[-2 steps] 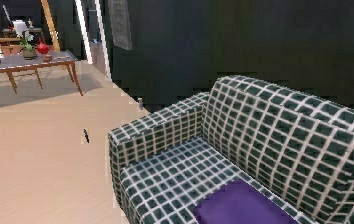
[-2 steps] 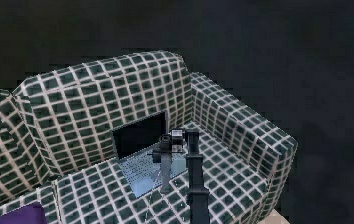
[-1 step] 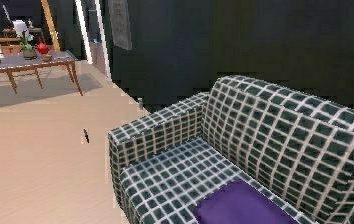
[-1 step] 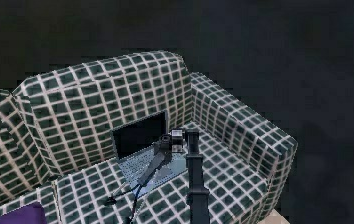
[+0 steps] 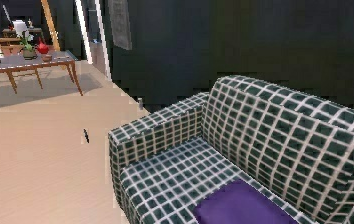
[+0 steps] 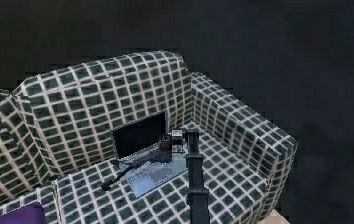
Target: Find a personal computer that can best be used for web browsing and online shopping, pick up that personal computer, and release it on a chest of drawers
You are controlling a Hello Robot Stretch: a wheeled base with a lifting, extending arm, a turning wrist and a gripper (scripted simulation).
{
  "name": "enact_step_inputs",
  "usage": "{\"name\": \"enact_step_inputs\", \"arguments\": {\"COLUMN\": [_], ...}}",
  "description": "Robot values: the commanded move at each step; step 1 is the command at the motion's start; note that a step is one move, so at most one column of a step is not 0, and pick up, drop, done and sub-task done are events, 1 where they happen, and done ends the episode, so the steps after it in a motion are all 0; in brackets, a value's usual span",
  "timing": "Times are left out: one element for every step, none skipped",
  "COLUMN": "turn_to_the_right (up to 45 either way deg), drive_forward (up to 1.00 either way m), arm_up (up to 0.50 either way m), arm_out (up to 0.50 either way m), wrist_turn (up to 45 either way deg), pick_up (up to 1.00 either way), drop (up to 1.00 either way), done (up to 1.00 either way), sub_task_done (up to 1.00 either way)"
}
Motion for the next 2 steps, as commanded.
{"name": "enact_step_inputs", "arguments": {"turn_to_the_right": [0.0,0.0], "drive_forward": [0.0,0.0], "arm_up": [0.0,-0.3], "arm_out": [0.0,0.0], "wrist_turn": [33.0,0.0], "pick_up": [0.0,0.0], "drop": [0.0,0.0], "done": [0.0,0.0], "sub_task_done": [0.0,0.0]}}
